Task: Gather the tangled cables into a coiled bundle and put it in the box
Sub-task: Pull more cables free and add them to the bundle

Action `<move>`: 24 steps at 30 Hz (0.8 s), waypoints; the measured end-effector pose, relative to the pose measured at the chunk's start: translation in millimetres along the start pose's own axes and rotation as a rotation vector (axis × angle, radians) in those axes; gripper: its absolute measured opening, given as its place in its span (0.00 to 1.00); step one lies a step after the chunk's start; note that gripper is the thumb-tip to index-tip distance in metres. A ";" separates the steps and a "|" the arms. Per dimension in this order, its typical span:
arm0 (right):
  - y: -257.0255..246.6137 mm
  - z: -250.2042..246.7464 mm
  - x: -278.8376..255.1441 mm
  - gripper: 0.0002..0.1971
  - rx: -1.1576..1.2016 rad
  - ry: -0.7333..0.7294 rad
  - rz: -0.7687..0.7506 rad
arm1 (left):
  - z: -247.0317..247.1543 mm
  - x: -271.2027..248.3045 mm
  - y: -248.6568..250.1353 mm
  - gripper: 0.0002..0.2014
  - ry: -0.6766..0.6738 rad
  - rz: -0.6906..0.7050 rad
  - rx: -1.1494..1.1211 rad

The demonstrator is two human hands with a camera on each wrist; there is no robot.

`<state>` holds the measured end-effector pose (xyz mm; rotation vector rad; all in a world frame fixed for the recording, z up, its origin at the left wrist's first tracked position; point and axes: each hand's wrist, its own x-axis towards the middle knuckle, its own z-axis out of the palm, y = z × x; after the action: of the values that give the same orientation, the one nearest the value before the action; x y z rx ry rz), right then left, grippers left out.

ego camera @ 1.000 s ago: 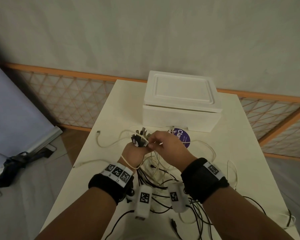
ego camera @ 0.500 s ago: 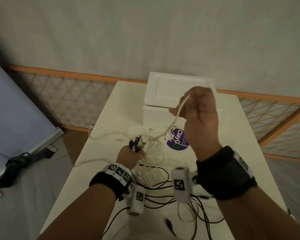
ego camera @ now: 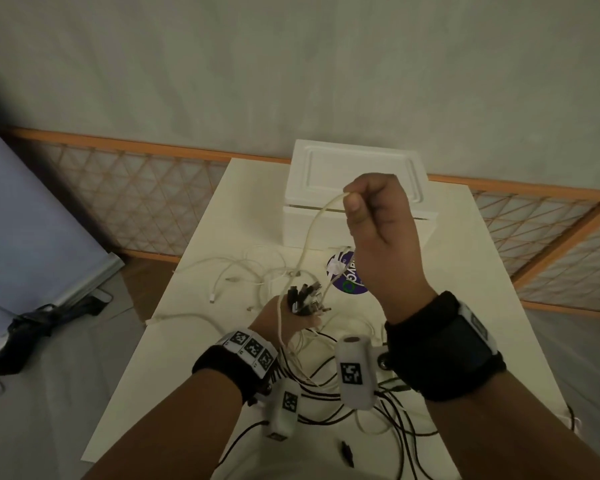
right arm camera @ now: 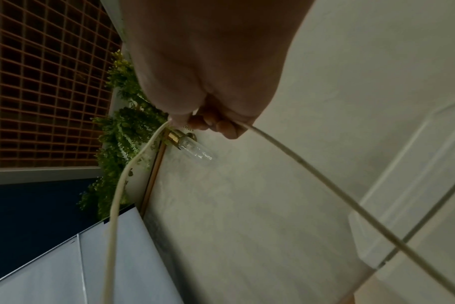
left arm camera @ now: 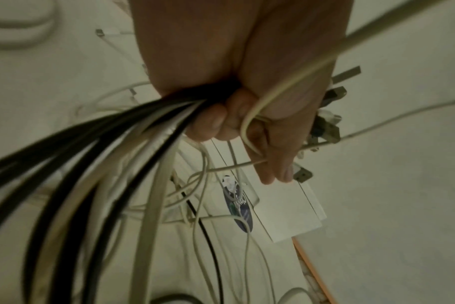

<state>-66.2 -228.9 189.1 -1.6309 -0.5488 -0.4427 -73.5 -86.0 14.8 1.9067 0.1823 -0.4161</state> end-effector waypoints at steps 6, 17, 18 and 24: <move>33.9 -10.9 -8.3 0.12 0.143 0.059 0.192 | -2.4 -6.8 10.3 0.02 0.064 0.018 -0.343; 111.2 9.0 -72.9 0.10 -0.596 -0.714 0.566 | 7.0 -9.5 29.0 0.06 0.130 -0.024 -0.767; 109.1 6.1 -70.9 0.09 -0.559 -0.665 0.554 | 6.0 -8.1 26.3 0.08 0.120 -0.008 -0.717; 73.4 -12.1 -41.1 0.11 0.032 -0.025 0.526 | 19.9 8.1 -4.8 0.09 -0.024 -0.157 -0.286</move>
<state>-56.2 -251.4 107.7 -1.6754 -0.1291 -0.0228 -71.6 -103.3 1.3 1.6116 0.3582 -0.4902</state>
